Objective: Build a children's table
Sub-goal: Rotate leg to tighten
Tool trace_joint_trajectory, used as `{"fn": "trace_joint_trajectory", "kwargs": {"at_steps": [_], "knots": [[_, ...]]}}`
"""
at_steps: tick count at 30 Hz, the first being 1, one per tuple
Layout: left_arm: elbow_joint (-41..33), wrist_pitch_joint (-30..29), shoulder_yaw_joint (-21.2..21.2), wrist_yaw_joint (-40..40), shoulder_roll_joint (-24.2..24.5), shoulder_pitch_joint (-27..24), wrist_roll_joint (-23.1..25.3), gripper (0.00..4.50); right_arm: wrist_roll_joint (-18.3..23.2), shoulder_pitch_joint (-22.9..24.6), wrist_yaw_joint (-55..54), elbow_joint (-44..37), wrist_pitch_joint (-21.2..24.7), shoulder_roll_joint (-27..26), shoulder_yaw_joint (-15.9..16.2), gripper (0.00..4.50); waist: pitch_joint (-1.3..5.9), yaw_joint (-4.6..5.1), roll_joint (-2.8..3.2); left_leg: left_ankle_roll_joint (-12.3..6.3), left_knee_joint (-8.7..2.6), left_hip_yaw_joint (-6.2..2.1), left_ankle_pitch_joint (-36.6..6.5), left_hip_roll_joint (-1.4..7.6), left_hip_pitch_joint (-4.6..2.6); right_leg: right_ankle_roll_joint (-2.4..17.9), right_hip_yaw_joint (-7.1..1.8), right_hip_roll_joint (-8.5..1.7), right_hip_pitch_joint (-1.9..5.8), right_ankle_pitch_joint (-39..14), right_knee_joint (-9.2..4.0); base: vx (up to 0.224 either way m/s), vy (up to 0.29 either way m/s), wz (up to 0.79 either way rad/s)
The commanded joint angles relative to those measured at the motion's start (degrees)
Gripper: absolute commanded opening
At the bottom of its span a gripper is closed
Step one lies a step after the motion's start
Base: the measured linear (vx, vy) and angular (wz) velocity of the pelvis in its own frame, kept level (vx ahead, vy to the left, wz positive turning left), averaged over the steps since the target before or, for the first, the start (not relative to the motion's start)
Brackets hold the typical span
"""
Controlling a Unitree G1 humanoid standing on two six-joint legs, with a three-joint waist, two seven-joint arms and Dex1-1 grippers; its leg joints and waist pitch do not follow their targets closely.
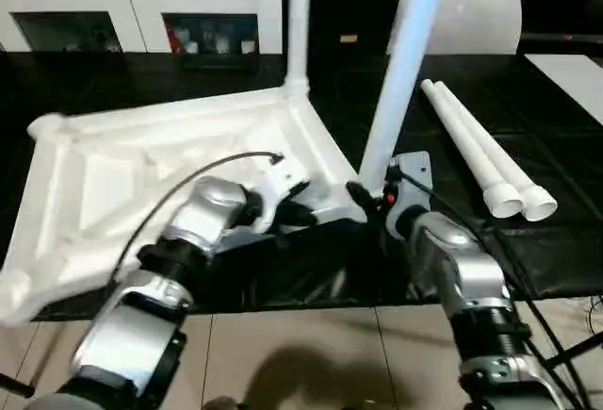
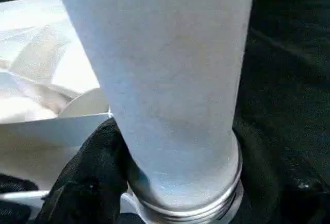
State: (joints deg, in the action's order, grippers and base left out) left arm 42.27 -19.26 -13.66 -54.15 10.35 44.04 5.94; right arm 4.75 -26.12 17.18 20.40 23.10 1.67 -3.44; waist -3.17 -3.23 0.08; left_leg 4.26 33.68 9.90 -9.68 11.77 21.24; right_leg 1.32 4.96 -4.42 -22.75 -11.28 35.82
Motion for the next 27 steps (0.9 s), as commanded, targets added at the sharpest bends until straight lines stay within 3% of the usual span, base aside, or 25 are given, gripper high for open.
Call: {"fn": "trace_joint_trajectory", "kwargs": {"at_steps": [1,8,12,14,18,21,22,27], "knots": [[-3.7,1.0,1.4,5.9,-3.4,2.0,-0.9,0.0,1.3,0.8,4.7,-1.3,-0.4,-5.4,7.8,3.38,4.2,-0.16,0.14,-1.83,-3.49,-0.29,-7.4,1.09,-0.37,11.5,-3.23,-3.77,3.38,-4.6,-4.49,0.0,0.0,0.0],[-5.6,3.0,-0.3,2.0,0.2,-0.5,-0.4,0.0,1.5,3.6,9.0,-5.0,-3.0,-0.8,8.2,3.89,4.08,-0.1,0.45,-2.25,-3.6,-0.29,-9.0,1.27,-0.5,12.3,-3.16,-3.7,3.55,-3.5,-4.63,0.0,0.0,0.0],[-5.4,6.4,-1.6,-4.4,4.4,-1.9,-0.1,0.0,4.0,6.0,19.4,-8.2,-4.3,6.8,6.9,4.32,4.15,-0.07,0.34,-3.15,-3.53,-0.36,-8.7,1.18,-0.18,12.1,-3.16,-3.7,3.96,-1.9,-4.5,0.0,0.0,0.0],[-4.8,8.6,-2.1,-8.1,6.1,-2.0,-0.2,0.0,4.5,6.5,24.7,-8.6,-5.2,10.5,6.8,4.46,4.1,0.3,0.35,-3.39,-3.42,-0.29,-9.2,1.22,-0.22,12.7,-3.15,-3.7,3.79,-2.5,-4.55,0.0,0.0,0.0],[-3.8,13.4,-3.6,-14.5,8.4,-1.7,-0.8,0.0,4.5,6.6,31.8,-7.8,-7.7,15.8,7.7,4.46,4.12,0.08,0.08,-3.69,-3.3,-0.3,-9.3,1.29,-0.25,13.0,-3.12,-3.72,3.85,-3.6,-4.59,0.0,0.0,0.0],[-2.1,19.4,-6.1,-21.6,10.8,-0.7,-0.5,0.0,4.8,6.5,39.7,-6.6,-10.1,20.7,9.1,4.46,4.1,-0.37,0.06,-4.44,-3.21,-0.18,-9.4,1.38,-0.33,13.3,-3.18,-3.77,3.74,-3.5,-4.53,0.0,0.0,0.0],[-1.6,20.5,-6.5,-23.0,11.3,-0.4,-0.4,0.0,5.0,6.4,41.4,-6.4,-10.4,21.7,9.4,4.46,4.08,-0.7,0.29,-4.5,-3.24,-0.08,-9.7,1.61,-0.68,13.6,-3.18,-3.73,3.4,-3.7,-4.55,0.0,0.0,0.0],[0.4,24.1,-7.8,-28.4,12.4,1.2,-0.1,0.0,4.7,4.7,47.0,-4.1,-12.5,24.5,10.2,4.46,4.11,-2.1,0.05,-3.62,-3.28,-0.05,-10.1,1.87,-0.68,14.1,-3.08,-4.0,3.33,-4.6,-4.16,0.0,0.0,0.0]]}}
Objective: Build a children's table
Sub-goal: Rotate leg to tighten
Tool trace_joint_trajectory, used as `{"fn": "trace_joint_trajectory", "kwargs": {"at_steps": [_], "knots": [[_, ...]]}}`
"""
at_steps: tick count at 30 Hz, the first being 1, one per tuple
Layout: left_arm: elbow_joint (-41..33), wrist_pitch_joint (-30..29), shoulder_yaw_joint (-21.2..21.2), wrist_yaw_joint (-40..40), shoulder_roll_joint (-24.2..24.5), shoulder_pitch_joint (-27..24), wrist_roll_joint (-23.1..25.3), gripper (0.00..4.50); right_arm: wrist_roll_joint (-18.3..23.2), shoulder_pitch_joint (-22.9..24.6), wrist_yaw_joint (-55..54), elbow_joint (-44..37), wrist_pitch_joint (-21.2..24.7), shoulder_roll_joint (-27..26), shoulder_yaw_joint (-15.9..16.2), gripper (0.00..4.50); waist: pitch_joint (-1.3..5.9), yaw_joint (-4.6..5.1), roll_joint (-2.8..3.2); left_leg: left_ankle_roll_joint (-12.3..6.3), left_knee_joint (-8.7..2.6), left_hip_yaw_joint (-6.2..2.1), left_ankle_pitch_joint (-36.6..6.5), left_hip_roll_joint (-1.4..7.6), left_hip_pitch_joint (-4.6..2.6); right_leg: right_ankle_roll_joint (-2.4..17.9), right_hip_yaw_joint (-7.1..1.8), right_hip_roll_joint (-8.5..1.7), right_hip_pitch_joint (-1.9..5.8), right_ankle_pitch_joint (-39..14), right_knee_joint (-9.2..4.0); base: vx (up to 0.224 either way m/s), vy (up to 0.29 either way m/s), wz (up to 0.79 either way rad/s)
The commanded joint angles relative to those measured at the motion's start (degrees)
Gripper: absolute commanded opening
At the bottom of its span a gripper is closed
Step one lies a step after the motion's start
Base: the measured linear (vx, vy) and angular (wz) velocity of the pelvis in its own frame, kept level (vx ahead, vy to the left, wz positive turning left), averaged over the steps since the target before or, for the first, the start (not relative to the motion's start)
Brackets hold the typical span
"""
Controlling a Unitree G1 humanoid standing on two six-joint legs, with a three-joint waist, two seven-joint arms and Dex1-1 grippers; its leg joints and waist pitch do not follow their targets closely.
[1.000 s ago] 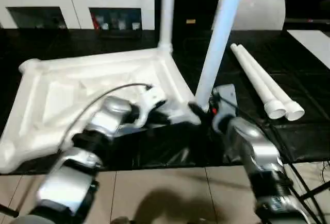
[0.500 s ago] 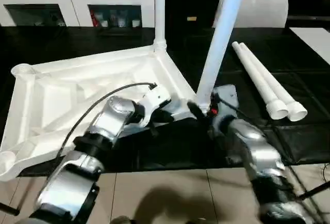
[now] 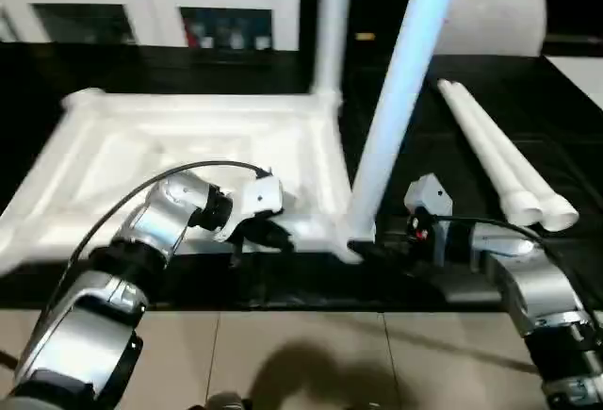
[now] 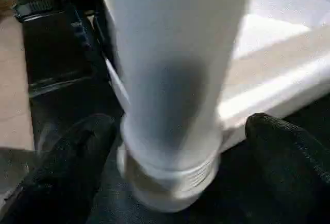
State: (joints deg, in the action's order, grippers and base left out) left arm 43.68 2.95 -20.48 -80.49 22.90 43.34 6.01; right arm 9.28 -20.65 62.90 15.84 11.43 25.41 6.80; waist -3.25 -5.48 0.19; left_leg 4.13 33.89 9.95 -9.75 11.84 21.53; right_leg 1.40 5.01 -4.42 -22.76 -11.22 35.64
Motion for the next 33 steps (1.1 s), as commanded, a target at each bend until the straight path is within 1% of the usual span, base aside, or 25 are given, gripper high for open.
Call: {"fn": "trace_joint_trajectory", "kwargs": {"at_steps": [1,2,5,6,7,8,11,13,14,16,19,21,22,23,24,25,29,32,33], "knots": [[-0.4,2.8,-1.4,-3.4,0.0,2.1,-0.1,0.0,0.3,-1.1,2.5,0.9,-1.5,1.3,0.4,4.46,4.21,0.07,-0.17,-3.41,-3.43,-0.09,-10.1,1.74,-0.93,13.9,-3.14,-4.08,3.38,-4.9,-4.0,0.0,0.0,0.0],[0.4,4.5,-2.1,-5.2,0.3,2.4,0.2,0.0,0.4,-1.6,4.5,1.5,-2.5,2.2,1.4,4.46,4.21,0.03,-0.23,-3.51,-3.41,-0.11,-10.0,1.69,-0.84,13.8,-3.1,-4.1,3.43,-5.1,-4.06,0.0,0.0,0.0],[1.7,6.6,-2.8,-7.5,0.5,3.0,0.4,0.0,0.9,-2.2,7.9,2.3,-3.6,2.9,2.5,4.46,4.2,-0.17,-0.34,-3.97,-3.27,-0.05,-9.7,1.52,-0.68,13.2,-3.07,-4.03,3.45,-6.0,-4.17,0.0,0.0,0.0],[2.2,7.3,-3.0,-8.4,0.4,3.2,0.4,0.0,1.3,-2.5,9.4,2.5,-3.6,3.0,2.9,4.46,4.21,-0.19,-0.49,-3.99,-3.25,-0.02,-9.8,1.55,-0.69,13.1,-3.07,-4.07,3.45,-6.4,-4.2,0.0,0.0,0.0],[2.8,7.9,-3.1,-9.2,0.4,3.5,0.3,0.0,1.5,-2.7,10.8,2.8,-3.6,3.1,3.2,4.46,4.21,-0.35,-0.37,-4.05,-3.27,-0.04,-9.6,1.61,-0.71,13.1,-3.06,-4.07,3.39,-6.6,-4.14,0.0,0.0,0.0],[3.1,8.5,-3.4,-9.6,0.3,3.7,0.4,0.0,1.7,-3.0,11.7,3.0,-3.7,3.2,3.5,4.19,4.24,-0.53,-0.32,-4.19,-3.24,-0.06,-9.7,1.66,-0.76,13.1,-3.02,-4.07,3.34,-6.8,-4.16,0.0,0.0,0.0],[3.8,9.5,-3.8,-10.3,0.2,4.1,0.7,0.0,1.8,-3.7,13.0,3.7,-3.8,2.9,4.0,4.08,4.35,-0.88,-0.32,-4.2,-3.27,-0.11,-9.0,1.86,-0.85,13.7,-3.01,-4.03,3.24,-5.1,-3.81,0.0,0.0,0.0],[4.2,10.0,-3.8,-10.6,-0.1,4.4,0.7,0.0,2.0,-4.3,13.5,4.1,-3.8,2.6,4.5,3.86,4.4,-0.99,-0.26,-4.22,-3.25,-0.13,-8.6,1.86,-0.85,13.9,-3.0,-4.07,3.23,-4.2,-3.74,0.0,0.0,0.0],[4.4,10.2,-3.9,-10.7,-0.3,4.4,0.7,0.0,1.9,-4.5,13.6,4.4,-3.9,2.5,4.8,3.75,4.41,-0.98,-0.42,-4.19,-3.2,-0.08,-8.7,1.75,-0.79,14.0,-2.98,-4.02,3.28,-4.1,-3.7,0.0,0.0,0.0],[4.5,10.4,-3.9,-10.8,-0.3,4.4,0.8,0.0,1.8,-4.7,13.6,4.5,-4.0,2.4,5.0,3.69,4.37,-1.06,-0.36,-4.05,-3.2,-0.07,-9.0,1.76,-0.8,13.9,-3.0,-4.12,3.29,-4.9,-3.78,0.0,0.0,0.0],[5.3,11.1,-3.9,-11.1,-0.4,4.7,0.7,0.0,1.5,-4.9,14.2,5.3,-4.5,2.1,5.3,3.33,4.36,-1.14,-0.5,-4.02,-3.19,-0.08,-8.9,1.67,-0.7,13.5,-2.97,-4.1,3.33,-5.5,-3.84,0.0,0.0,0.0],[5.8,11.6,-3.9,-11.3,-0.5,4.9,0.8,0.0,1.4,-5.0,14.7,5.6,-4.7,2.0,5.7,3.22,4.35,-1.14,-0.53,-3.94,-3.18,-0.1,-9.2,1.7,-0.7,13.2,-2.96,-4.16,3.33,-6.3,-3.9,0.0,0.0,0.0],[6.0,11.8,-3.8,-11.3,-0.4,4.9,0.8,0.0,1.3,-5.0,14.8,5.8,-4.8,1.9,5.8,3.12,4.35,-1.16,-0.54,-3.93,-3.2,-0.11,-9.1,1.74,-0.71,13.2,-2.96,-4.15,3.31,-6.3,-3.88,0.0,0.0,0.0],[6.2,12.0,-3.7,-11.3,-0.4,4.9,0.9,0.0,1.3,-5.0,14.8,6.1,-5.0,1.9,6.0,3.12,4.33,-1.15,-0.48,-3.92,-3.22,-0.13,-9.0,1.73,-0.7,13.2,-2.95,-4.11,3.28,-6.3,-3.87,0.0,0.0,0.0],[6.2,12.0,-3.7,-11.3,-0.4,4.9,0.9,0.0,1.3,-5.0,14.8,6.1,-5.0,1.9,6.0,2.89,4.38,-1.13,-0.51,-3.92,-3.21,-0.13,-8.9,1.74,-0.73,13.2,-2.94,-4.1,3.29,-6.2,-3.86,0.0,0.0,0.0],[6.3,12.1,-3.7,-11.3,-0.4,4.9,1.0,0.0,1.3,-5.1,14.8,6.2,-5.0,1.8,6.1,2.84,4.37,-1.12,-0.46,-3.91,-3.2,-0.11,-8.9,1.73,-0.73,13.3,-2.95,-4.09,3.26,-6.0,-3.84,0.0,0.0,0.0],[6.4,11.7,-3.3,-10.8,-0.4,4.7,0.6,0.0,2.1,-4.3,14.9,5.5,-3.9,1.2,6.2,2.66,4.35,-1.1,-0.45,-3.75,-3.23,-0.15,-9.3,1.75,-0.73,13.3,-2.95,-4.11,3.3,-6.5,-3.89,0.0,0.0,0.0],[6.0,10.1,-2.1,-9.7,-0.8,4.5,-0.6,0.0,3.3,-3.3,14.1,3.8,-2.1,0.2,5.4,2.64,4.35,-1.13,-0.38,-3.81,-3.27,-0.15,-9.2,1.79,-0.78,13.3,-2.94,-4.07,3.25,-6.3,-3.88,0.0,0.0,0.0],[5.6,8.5,-1.3,-8.4,-1.2,4.3,-1.3,0.0,4.0,-2.7,12.6,3.0,-1.0,-0.5,4.8,2.63,4.37,-1.0,-0.55,-3.82,-3.23,-0.1,-9.2,1.77,-0.74,13.3,-2.97,-4.06,3.28,-6.2,-3.87,0.0,0.0,0.0]]}}
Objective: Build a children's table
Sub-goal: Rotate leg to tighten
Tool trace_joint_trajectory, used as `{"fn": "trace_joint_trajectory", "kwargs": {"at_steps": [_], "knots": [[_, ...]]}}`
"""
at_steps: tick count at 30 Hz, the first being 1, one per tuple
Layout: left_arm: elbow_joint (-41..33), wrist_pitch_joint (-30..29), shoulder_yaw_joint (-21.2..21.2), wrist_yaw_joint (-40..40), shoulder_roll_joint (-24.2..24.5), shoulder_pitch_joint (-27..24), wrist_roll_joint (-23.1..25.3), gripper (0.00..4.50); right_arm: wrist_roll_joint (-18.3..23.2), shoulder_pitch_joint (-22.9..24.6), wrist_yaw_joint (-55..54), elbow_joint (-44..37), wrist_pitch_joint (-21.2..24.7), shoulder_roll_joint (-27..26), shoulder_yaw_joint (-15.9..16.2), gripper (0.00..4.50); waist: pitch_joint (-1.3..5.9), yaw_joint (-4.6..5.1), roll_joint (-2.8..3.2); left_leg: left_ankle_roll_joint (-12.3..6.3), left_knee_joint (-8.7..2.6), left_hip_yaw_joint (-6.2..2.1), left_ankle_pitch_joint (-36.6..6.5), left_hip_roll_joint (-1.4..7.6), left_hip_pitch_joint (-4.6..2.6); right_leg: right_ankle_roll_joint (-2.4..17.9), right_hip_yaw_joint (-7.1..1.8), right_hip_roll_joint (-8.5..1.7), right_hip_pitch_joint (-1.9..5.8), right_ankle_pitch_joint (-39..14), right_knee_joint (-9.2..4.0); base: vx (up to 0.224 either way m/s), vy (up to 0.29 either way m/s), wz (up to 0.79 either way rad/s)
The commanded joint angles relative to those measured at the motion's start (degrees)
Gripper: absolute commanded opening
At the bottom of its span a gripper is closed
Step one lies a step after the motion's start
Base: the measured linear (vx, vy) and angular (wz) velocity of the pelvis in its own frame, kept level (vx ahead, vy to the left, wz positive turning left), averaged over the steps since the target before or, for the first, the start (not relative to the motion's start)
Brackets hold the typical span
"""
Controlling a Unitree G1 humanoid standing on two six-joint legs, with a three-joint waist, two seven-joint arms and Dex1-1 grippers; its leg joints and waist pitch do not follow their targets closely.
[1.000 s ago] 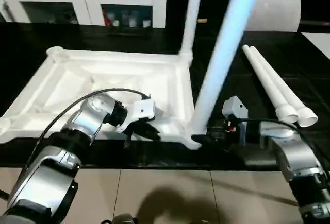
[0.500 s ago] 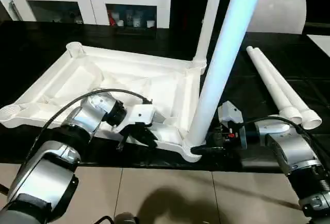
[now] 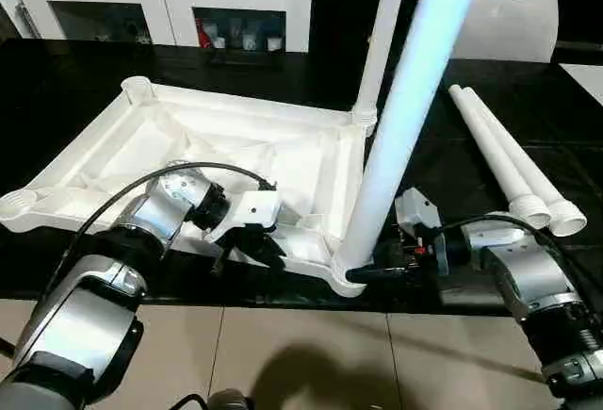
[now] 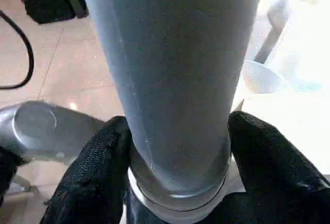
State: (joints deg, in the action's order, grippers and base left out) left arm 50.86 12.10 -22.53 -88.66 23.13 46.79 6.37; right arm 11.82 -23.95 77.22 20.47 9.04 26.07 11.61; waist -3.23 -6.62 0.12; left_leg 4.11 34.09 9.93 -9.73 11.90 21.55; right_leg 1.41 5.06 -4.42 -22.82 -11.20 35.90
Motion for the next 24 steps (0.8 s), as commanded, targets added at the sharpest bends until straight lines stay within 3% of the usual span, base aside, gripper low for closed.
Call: {"fn": "trace_joint_trajectory", "kwargs": {"at_steps": [1,3,7,9,12,15,19,21,24], "knots": [[-1.9,-1.8,1.4,0.7,-1.8,0.8,-2.1,0.0,1.9,1.0,-2.7,-2.3,2.2,-1.6,-0.5,2.63,4.29,0.05,-0.34,-3.76,-3.49,-0.11,-9.0,1.75,-0.87,13.3,-3.03,-4.08,3.23,-6.4,-4.17,0.0,0.0,0.0],[-2.3,-3.8,2.3,2.7,-2.3,0.6,-2.5,0.0,2.1,1.7,-4.8,-3.3,3.4,-2.3,-0.9,2.62,4.26,0.13,-0.34,-3.49,-3.52,-0.09,-9.6,1.71,-0.86,13.2,-3.02,-4.14,3.27,-7.4,-4.29,0.0,0.0,0.0],[-6.3,-13.9,6.4,13.7,-5.8,-1.2,-4.5,0.0,-1.4,3.9,-21.8,-5.7,8.3,-9.1,-2.6,2.62,3.87,0.61,-0.42,-1.28,-3.88,-0.25,-11.7,1.5,-1.06,11.4,-3.02,-4.22,3.02,-13.6,-4.93,0.0,0.0,0.0],[-8.2,-17.0,7.4,17.5,-7.3,-2.0,-4.7,0.0,-2.1,4.4,-27.1,-6.4,10.2,-12.0,-3.6,2.62,3.77,1.45,-0.43,-0.02,-4.18,-0.42,-11.7,1.61,-0.89,10.8,-3.09,-4.24,3.0,-15.1,-4.86,0.0,0.0,0.0],[-11.0,-24.2,9.2,28.3,-12.9,-2.9,-3.5,0.0,-1.4,2.5,-41.1,-5.2,15.6,-21.4,-7.1,2.61,3.72,2.32,-0.3,-0.17,-4.0,-0.29,-11.9,1.29,-0.97,10.4,-3.23,-4.09,2.79,-15.6,-5.27,0.0,0.0,0.0],[-11.4,-26.4,10.0,33.5,-15.5,-2.6,-2.7,0.0,-2.6,1.3,-45.7,-3.9,15.8,-24.3,-7.0,2.53,3.66,2.69,-0.09,-0.13,-4.05,-0.32,-12.3,1.15,-1.13,10.0,-3.18,-3.97,2.6,-16.5,-5.6,0.0,0.0,0.0],[-13.2,-29.9,10.4,39.6,-18.4,-2.1,-1.4,0.0,-4.9,-0.3,-51.6,-2.4,15.8,-28.1,-6.7,2.53,3.79,3.07,-0.04,-0.2,-4.14,-0.4,-12.0,1.08,-0.98,9.7,-3.21,-3.85,2.83,-14.3,-5.52,0.0,0.0,0.0],[-13.5,-29.6,9.9,39.5,-18.3,-2.0,-0.7,0.0,-5.3,0.1,-51.8,-3.1,14.7,-28.5,-6.8,3.04,3.92,3.03,-0.08,-0.78,-4.08,-0.36,-11.0,1.04,-0.89,9.6,-3.29,-3.86,3.03,-12.3,-5.39,0.0,0.0,0.0],[-13.5,-28.5,9.3,38.0,-16.6,-2.1,0.1,0.0,-5.4,1.1,-51.5,-4.8,14.4,-27.6,-7.5,3.27,4.09,3.11,0.2,-1.55,-4.01,-0.35,-9.3,1.05,-0.78,10.6,-3.34,-3.73,3.23,-7.3,-4.98,0.0,0.0,0.0]]}}
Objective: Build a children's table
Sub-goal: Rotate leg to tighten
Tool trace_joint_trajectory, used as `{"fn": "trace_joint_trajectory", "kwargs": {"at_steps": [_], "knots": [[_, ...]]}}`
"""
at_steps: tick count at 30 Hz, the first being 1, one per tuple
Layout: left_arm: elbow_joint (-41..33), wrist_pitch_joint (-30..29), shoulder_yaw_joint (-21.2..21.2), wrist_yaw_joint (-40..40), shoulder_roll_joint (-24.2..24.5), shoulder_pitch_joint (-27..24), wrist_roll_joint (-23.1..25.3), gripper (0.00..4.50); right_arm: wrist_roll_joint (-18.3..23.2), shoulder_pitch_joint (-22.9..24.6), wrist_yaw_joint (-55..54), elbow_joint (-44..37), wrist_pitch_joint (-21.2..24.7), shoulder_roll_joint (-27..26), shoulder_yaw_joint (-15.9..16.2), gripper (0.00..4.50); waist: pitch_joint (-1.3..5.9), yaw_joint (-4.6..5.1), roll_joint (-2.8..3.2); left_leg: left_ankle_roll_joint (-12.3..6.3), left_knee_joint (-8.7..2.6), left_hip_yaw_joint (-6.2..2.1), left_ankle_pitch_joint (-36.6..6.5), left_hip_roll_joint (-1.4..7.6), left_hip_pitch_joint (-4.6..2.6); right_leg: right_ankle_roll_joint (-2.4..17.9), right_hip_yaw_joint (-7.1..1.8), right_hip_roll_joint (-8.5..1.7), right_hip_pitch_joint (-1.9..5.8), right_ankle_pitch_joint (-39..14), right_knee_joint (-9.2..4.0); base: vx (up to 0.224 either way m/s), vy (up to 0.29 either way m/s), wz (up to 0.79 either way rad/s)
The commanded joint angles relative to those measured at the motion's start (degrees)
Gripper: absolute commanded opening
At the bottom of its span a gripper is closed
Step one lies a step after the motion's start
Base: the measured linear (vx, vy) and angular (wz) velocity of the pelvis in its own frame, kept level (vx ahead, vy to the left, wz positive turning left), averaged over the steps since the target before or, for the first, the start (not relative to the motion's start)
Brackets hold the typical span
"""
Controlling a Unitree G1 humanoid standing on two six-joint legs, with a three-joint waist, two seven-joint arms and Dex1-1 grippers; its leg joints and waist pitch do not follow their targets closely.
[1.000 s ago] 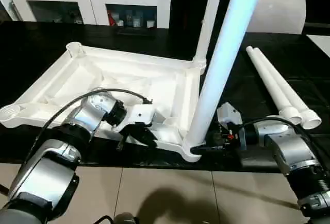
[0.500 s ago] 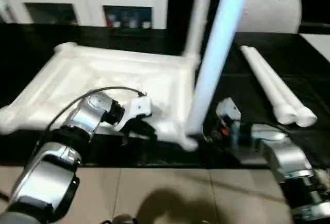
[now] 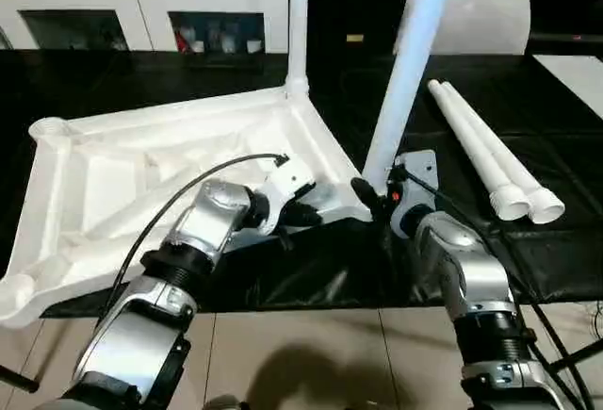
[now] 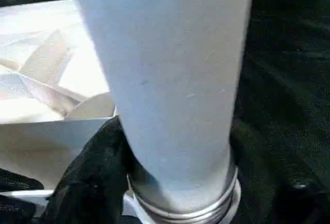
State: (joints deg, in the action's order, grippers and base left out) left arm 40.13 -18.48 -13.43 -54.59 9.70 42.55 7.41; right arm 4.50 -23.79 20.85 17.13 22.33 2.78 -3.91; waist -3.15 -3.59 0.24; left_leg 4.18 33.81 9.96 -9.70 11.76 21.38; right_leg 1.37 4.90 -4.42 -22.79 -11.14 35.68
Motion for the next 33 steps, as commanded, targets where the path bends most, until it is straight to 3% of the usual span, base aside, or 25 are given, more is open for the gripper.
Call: {"fn": "trace_joint_trajectory", "kwargs": {"at_steps": [1,7,11,16,17,22,28,29,33], "knots": [[-3.0,2.4,0.1,3.2,-2.3,1.9,-0.9,0.0,2.0,1.4,5.4,-2.1,0.6,-3.2,8.1,3.4,4.03,0.01,0.1,-1.76,-3.73,-0.4,-9.1,1.18,-0.6,10.8,-3.15,-3.74,3.26,-6.7,-4.71,0.0,0.0,0.0],[-1.9,10.7,-2.2,-2.3,2.8,0.4,0.1,0.0,2.3,4.1,12.0,-5.0,-2.6,3.4,7.8,4.09,3.92,0.17,0.11,-2.53,-3.78,-0.43,-9.9,1.21,-0.32,11.0,-3.1,-3.75,3.62,-5.2,-4.66,0.0,0.0,0.0],[0.1,16.6,-3.2,-10.4,6.7,0.4,-0.3,0.0,3.5,5.2,22.7,-5.5,-5.5,11.2,7.1,4.43,3.89,0.17,0.03,-3.71,-3.61,-0.33,-9.8,1.33,-0.44,11.4,-3.12,-3.8,3.62,-5.4,-4.78,0.0,0.0,0.0],[2.0,20.5,-4.3,-17.1,9.2,1.0,-1.3,0.0,4.2,4.3,30.1,-4.1,-7.2,16.3,7.5,4.43,3.91,0.05,0.03,-4.08,-3.59,-0.32,-9.4,1.48,-0.55,12.8,-3.02,-3.8,3.5,-4.3,-4.49,0.0,0.0,0.0],[3.0,21.8,-5.0,-20.8,10.4,1.6,-1.9,0.0,4.5,3.4,34.4,-3.1,-8.0,18.9,8.1,4.43,3.94,-0.19,0.04,-4.3,-3.5,-0.22,-9.6,1.54,-0.79,13.4,-3.0,-3.8,3.33,-4.2,-4.5,0.0,0.0,0.0],[5.6,26.1,-6.6,-28.8,12.0,2.9,-1.9,0.0,5.0,1.0,43.2,-0.6,-9.2,23.2,10.5,4.43,4.01,-1.19,-0.13,-4.88,-3.35,-0.09,-8.3,1.79,-0.58,14.3,-2.97,-3.91,3.45,-2.0,-3.93,0.0,0.0,0.0],[6.9,29.1,-8.6,-33.8,12.7,3.8,-1.0,0.0,4.8,-1.0,49.4,2.0,-11.9,25.0,12.8,4.43,3.99,-2.11,-0.22,-5.07,-3.31,-0.07,-8.4,1.98,-0.67,14.5,-2.88,-4.1,3.22,-2.6,-3.84,0.0,0.0,0.0],[7.3,29.7,-8.9,-34.3,12.7,4.0,-1.0,0.0,5.1,-1.4,50.5,2.4,-12.3,25.1,13.2,4.43,3.93,-2.09,-0.59,-4.98,-3.34,-0.04,-8.7,1.96,-0.62,14.4,-2.85,-4.11,3.23,-3.4,-3.97,0.0,0.0,0.0],[8.7,31.2,-9.3,-35.2,12.3,4.9,-0.7,0.0,5.9,-2.2,53.7,3.0,-12.0,25.1,14.5,4.28,3.94,-2.49,-0.5,-4.96,-3.28,-0.04,-8.4,1.94,-0.61,14.0,-2.88,-4.16,3.26,-4.4,-3.97,0.0,0.0,0.0]]}}
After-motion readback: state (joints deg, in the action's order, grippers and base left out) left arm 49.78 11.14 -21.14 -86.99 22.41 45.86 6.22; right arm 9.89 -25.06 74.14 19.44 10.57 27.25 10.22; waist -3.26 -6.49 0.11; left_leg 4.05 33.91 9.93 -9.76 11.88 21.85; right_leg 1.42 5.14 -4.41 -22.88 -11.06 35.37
